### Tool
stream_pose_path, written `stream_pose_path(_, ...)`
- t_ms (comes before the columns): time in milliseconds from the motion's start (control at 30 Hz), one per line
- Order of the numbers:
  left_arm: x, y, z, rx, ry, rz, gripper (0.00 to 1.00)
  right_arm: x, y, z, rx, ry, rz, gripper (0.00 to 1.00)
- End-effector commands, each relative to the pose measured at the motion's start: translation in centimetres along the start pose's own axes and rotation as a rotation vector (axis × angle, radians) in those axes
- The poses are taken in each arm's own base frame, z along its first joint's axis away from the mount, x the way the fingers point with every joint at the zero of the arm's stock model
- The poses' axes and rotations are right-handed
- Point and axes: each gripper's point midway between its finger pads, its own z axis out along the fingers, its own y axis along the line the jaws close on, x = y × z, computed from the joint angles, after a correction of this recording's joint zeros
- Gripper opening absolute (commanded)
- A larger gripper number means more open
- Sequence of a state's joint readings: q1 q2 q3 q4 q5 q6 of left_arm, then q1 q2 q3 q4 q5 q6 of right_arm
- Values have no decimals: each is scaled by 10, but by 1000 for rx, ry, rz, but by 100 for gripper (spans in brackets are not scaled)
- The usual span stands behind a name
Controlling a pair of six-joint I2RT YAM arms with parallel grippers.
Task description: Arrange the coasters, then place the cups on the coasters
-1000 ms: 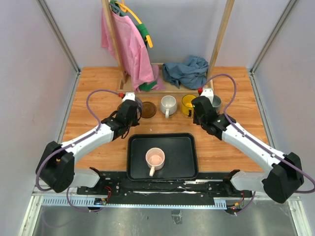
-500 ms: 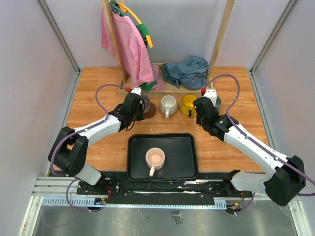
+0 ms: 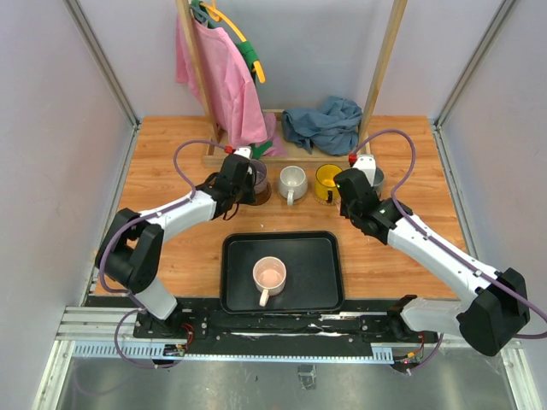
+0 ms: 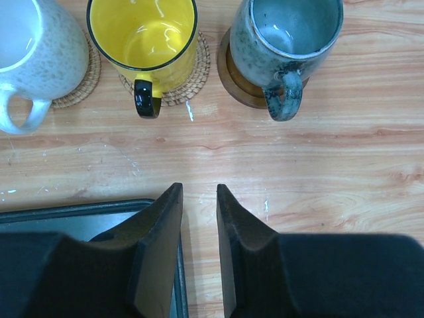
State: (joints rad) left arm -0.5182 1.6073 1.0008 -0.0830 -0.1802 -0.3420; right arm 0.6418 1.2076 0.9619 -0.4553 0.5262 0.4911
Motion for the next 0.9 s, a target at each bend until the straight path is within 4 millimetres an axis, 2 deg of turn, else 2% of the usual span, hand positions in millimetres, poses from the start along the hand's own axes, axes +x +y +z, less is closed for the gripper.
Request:
stream_pose_path(0, -30, -9, 2, 27, -76, -31, 1, 7, -2, -1, 15, 15, -13, 29)
stream_pose_path(867, -16, -5, 14, -21, -5, -95, 1, 15, 10, 7, -18, 52, -26, 28)
